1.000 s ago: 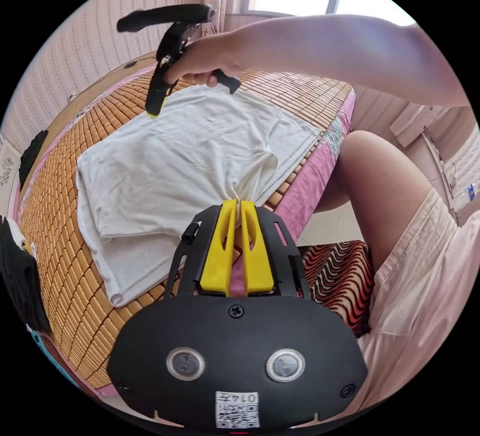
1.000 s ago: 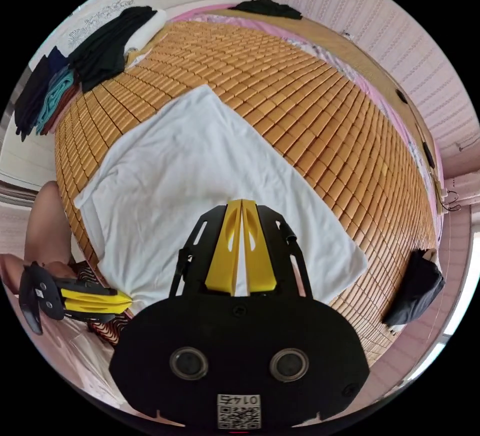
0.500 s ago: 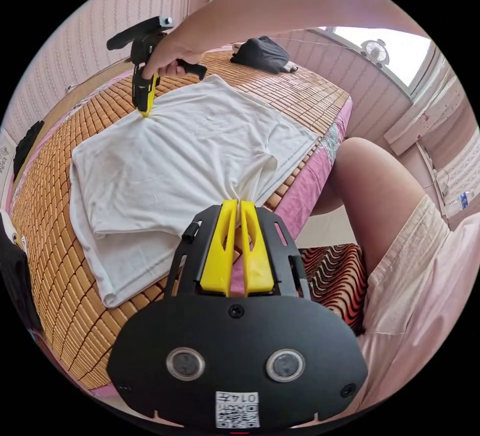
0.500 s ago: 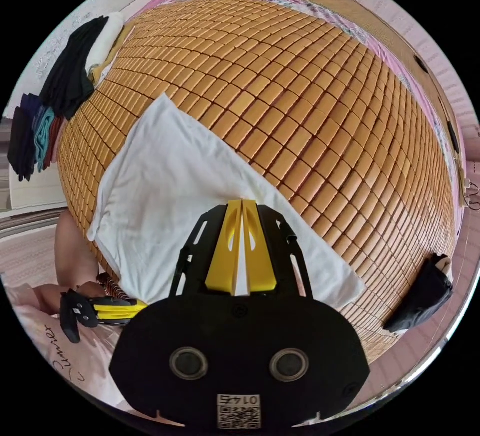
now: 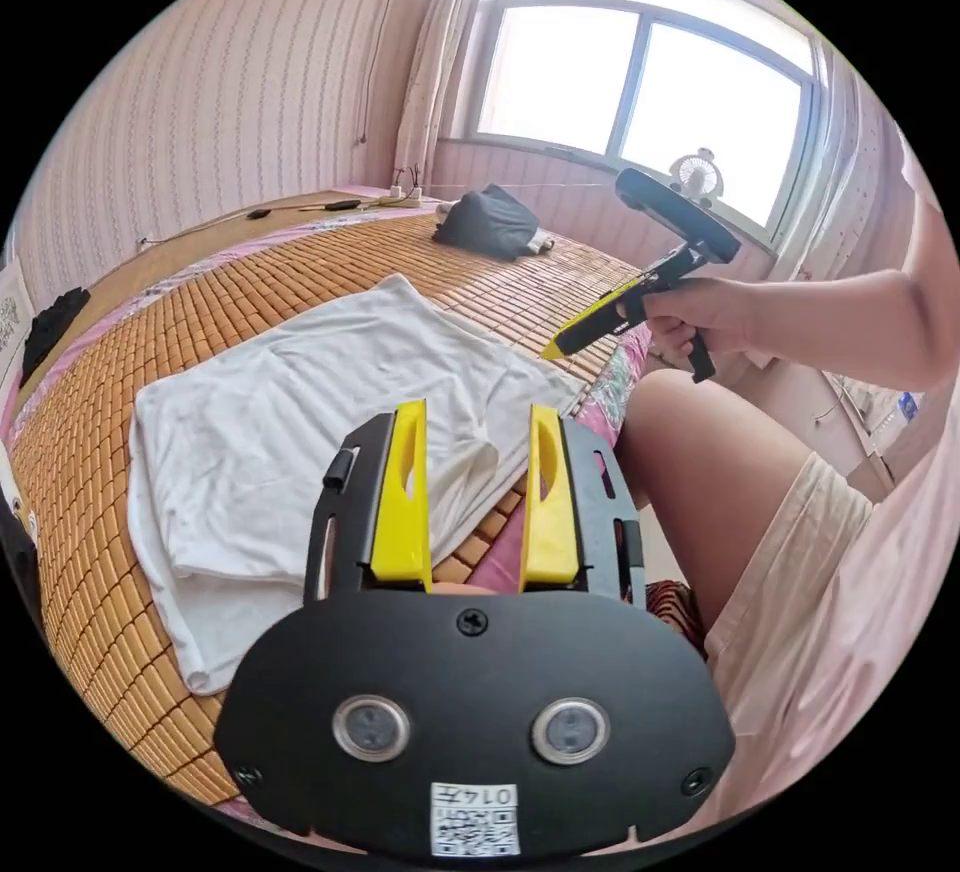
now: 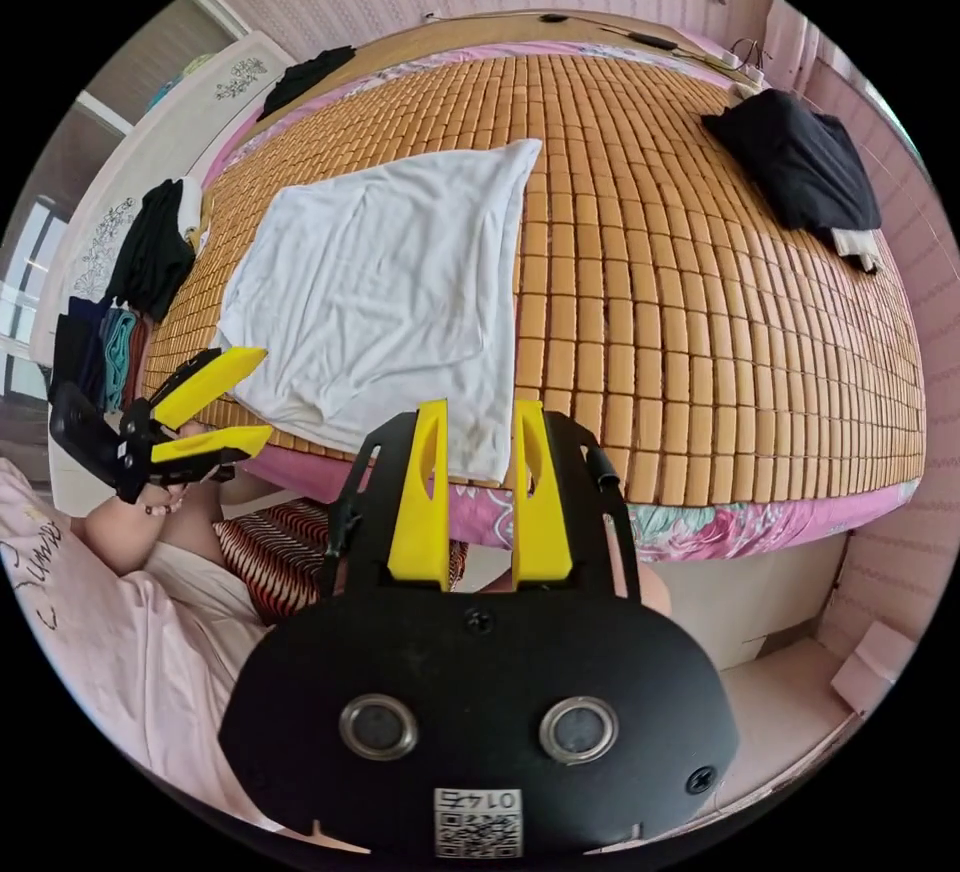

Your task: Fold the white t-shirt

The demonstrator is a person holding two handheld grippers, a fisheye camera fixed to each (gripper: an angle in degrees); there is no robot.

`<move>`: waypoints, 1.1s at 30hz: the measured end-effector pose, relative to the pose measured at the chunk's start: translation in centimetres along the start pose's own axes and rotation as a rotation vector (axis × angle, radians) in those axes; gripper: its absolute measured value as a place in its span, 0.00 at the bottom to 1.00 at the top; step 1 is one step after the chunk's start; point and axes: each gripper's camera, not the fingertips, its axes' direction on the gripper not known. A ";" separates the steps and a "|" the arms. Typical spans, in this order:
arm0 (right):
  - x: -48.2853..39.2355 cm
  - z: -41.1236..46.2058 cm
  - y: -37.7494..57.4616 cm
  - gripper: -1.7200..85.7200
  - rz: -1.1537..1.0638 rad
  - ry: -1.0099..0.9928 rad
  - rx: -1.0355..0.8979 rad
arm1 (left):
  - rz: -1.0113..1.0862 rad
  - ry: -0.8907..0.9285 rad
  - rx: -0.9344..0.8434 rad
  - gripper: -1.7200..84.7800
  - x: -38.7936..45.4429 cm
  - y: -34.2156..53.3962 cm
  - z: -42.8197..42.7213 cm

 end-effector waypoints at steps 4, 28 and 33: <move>1.3 0.2 0.8 0.07 0.024 -0.030 -0.096 | 0.042 0.032 -0.043 0.21 1.1 -1.3 2.6; 12.1 -8.2 5.5 0.23 0.217 -0.544 0.340 | 0.158 0.128 -0.175 0.01 0.4 -2.7 2.4; 12.0 -8.3 5.4 0.20 0.271 -0.379 0.379 | 0.206 0.155 -0.288 0.01 0.2 1.3 -1.7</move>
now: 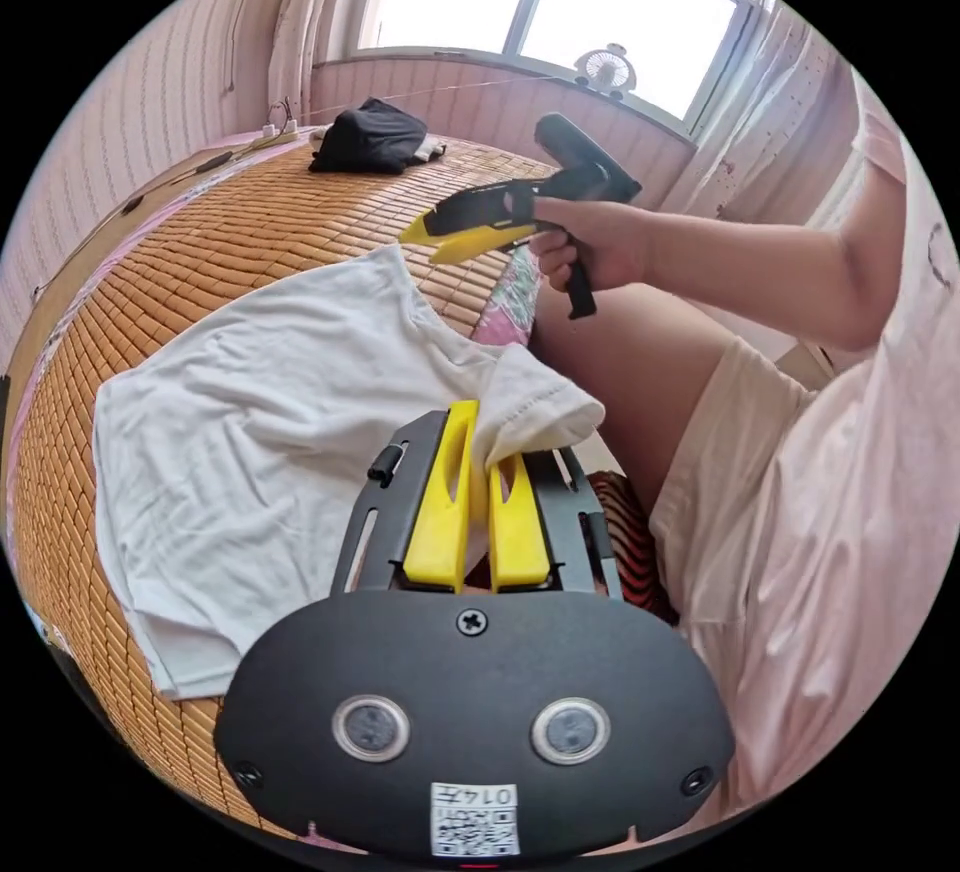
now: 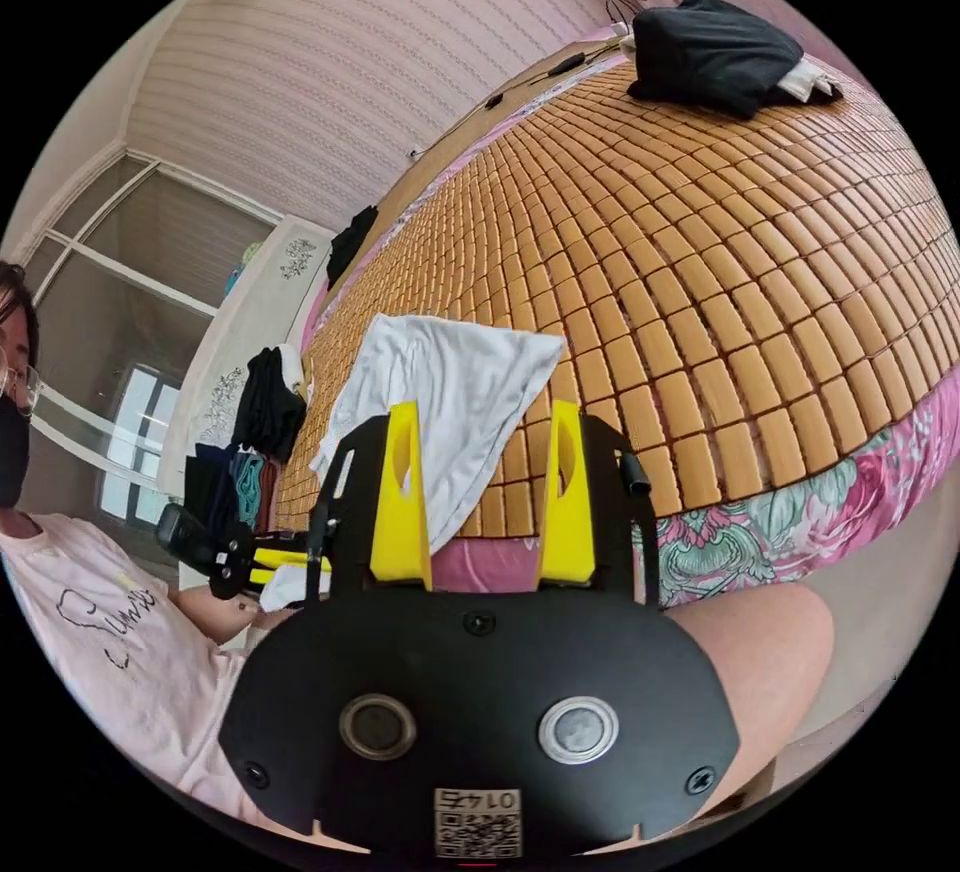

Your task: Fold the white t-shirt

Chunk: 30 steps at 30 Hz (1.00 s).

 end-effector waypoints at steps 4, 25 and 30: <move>-0.5 1.8 -0.1 0.12 -0.015 0.093 -0.065 | -0.031 0.011 -0.037 0.01 -0.3 2.2 -1.2; -9.3 -1.9 -9.8 0.04 -0.227 -0.023 -0.027 | -0.437 0.237 0.456 0.01 -8.8 3.8 -10.8; -15.4 12.6 -13.0 0.05 -0.321 0.060 -0.228 | -0.651 0.151 0.423 0.01 -13.7 7.3 -11.9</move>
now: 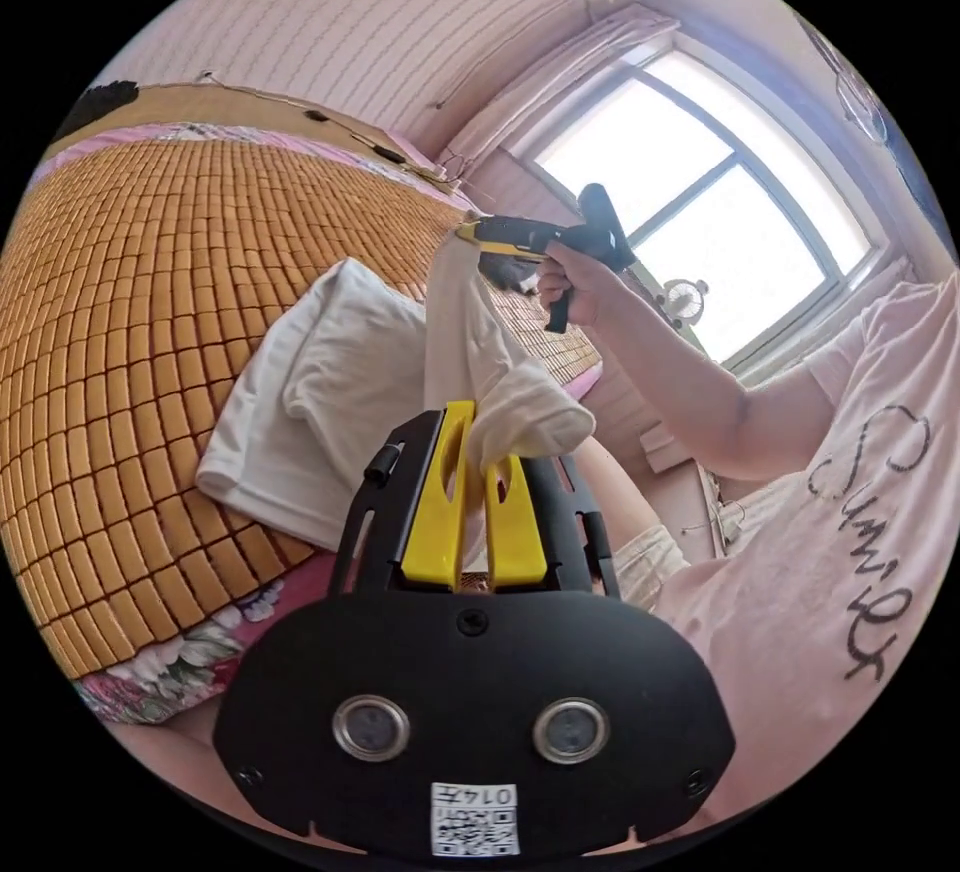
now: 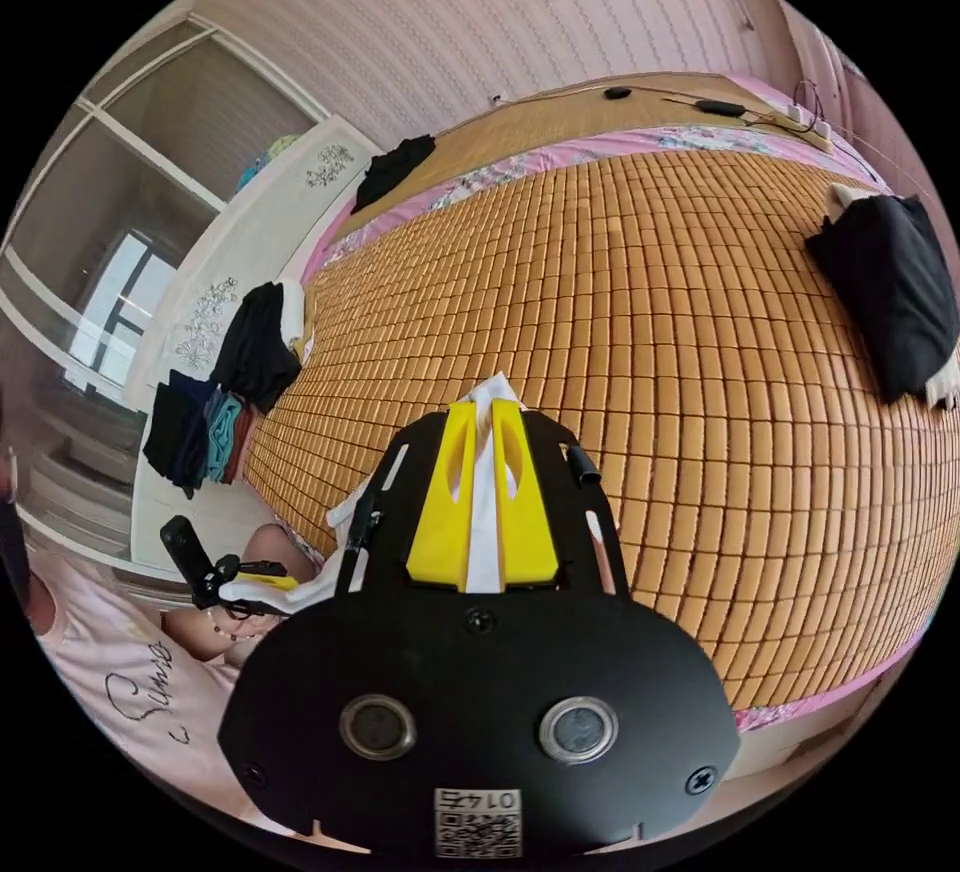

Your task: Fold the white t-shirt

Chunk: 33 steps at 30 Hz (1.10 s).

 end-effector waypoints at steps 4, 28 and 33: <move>-3.0 6.6 -3.1 0.05 0.010 0.092 -0.073 | -0.120 0.001 -0.008 0.01 -3.2 -0.8 -0.9; -6.2 17.1 1.4 0.03 -0.208 0.429 -0.202 | -0.269 -0.273 -0.071 0.09 -8.3 -0.4 -6.0; -5.7 14.7 1.3 0.03 -0.152 0.374 -0.148 | -0.187 -0.348 -0.108 0.08 -7.1 0.0 -4.9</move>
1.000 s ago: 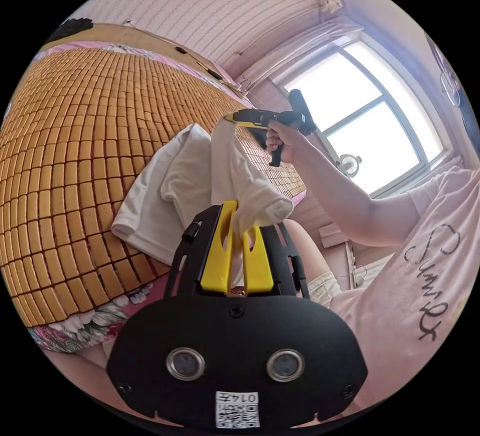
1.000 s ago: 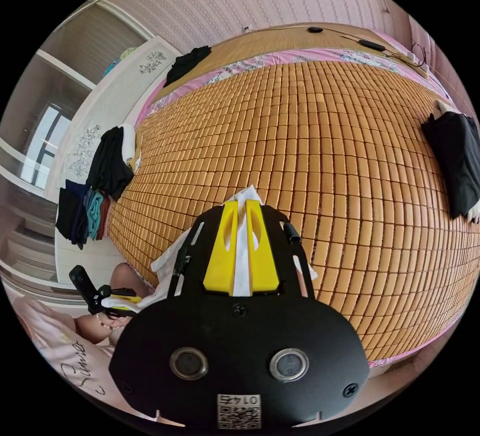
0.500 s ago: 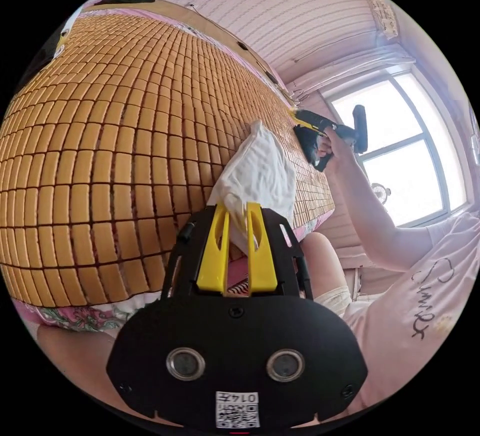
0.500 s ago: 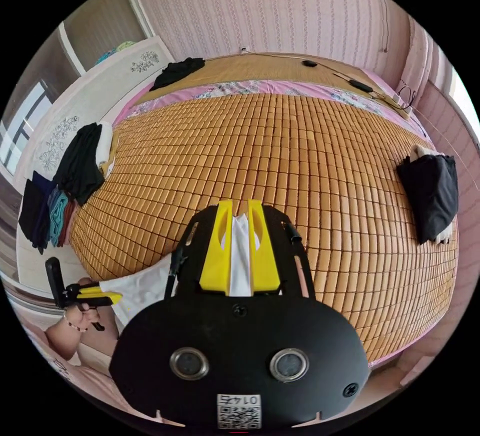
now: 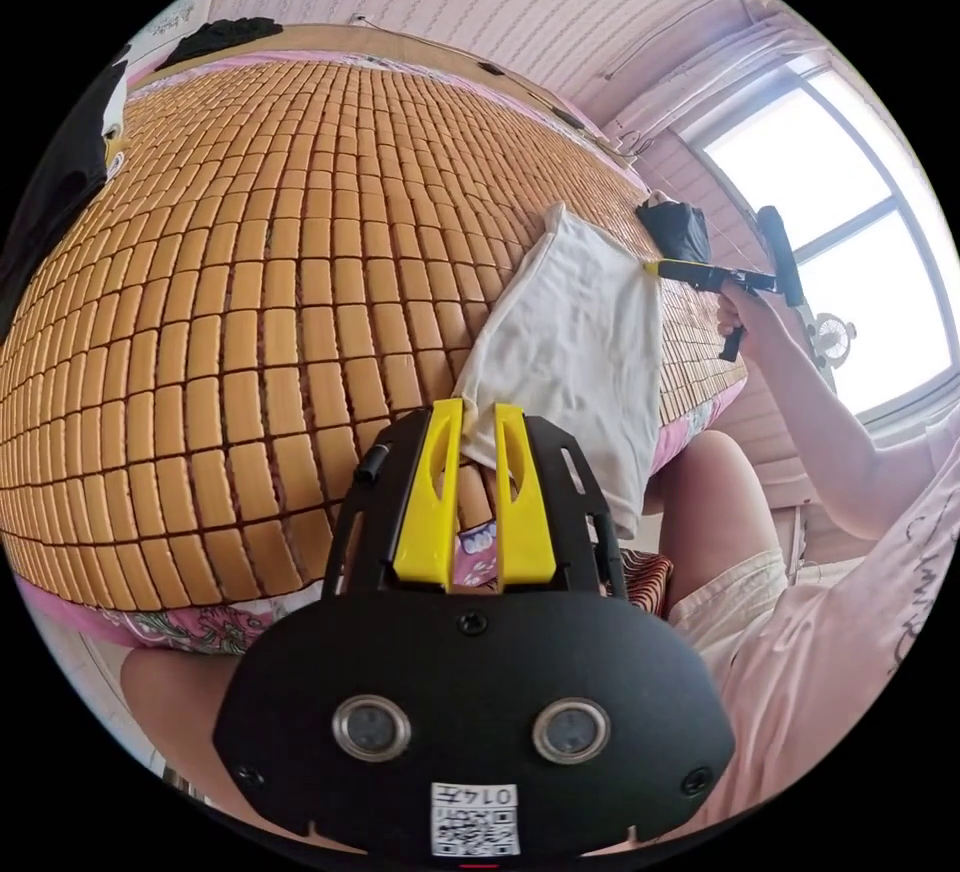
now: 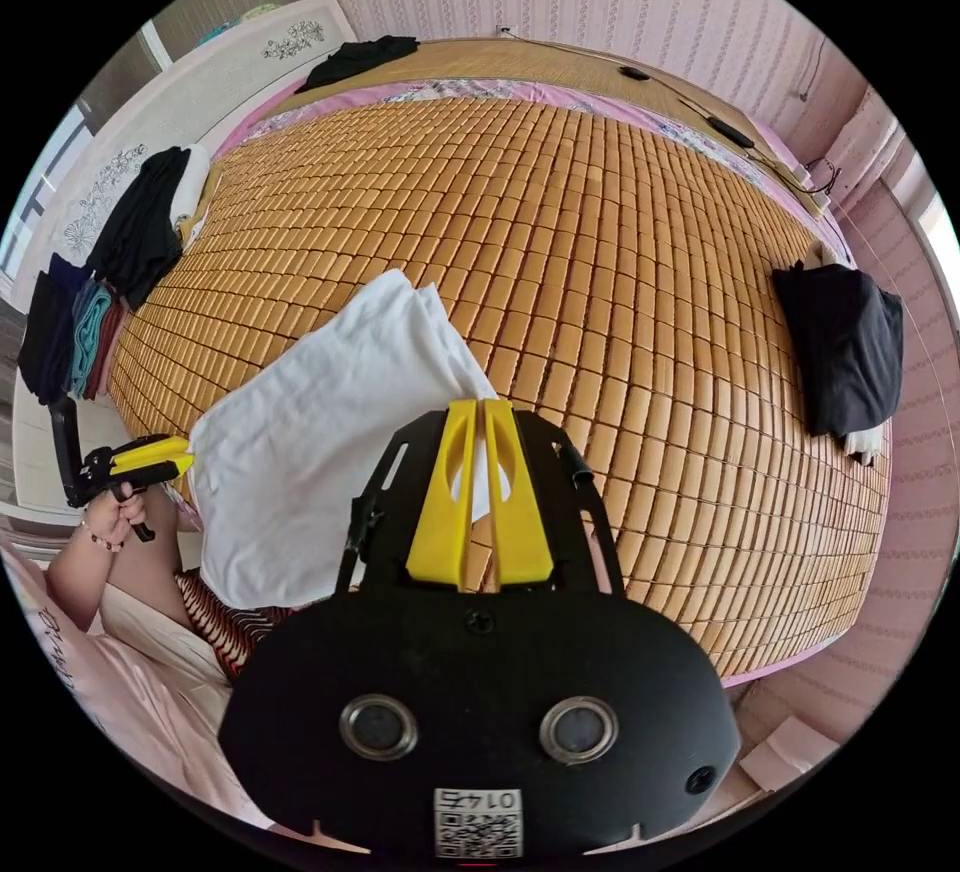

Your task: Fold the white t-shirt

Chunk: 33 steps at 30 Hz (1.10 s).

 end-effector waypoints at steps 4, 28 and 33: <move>0.0 1.4 -0.3 0.05 -0.032 0.031 -0.081 | 0.005 0.021 -0.017 0.09 0.2 0.2 -0.4; -2.1 -4.6 2.2 0.04 -0.487 -0.439 0.342 | 0.439 -0.037 -0.079 0.18 5.7 1.4 0.4; -0.9 -10.6 7.1 0.04 -0.604 -0.584 0.446 | 0.495 -0.052 -0.078 0.15 6.1 2.5 0.3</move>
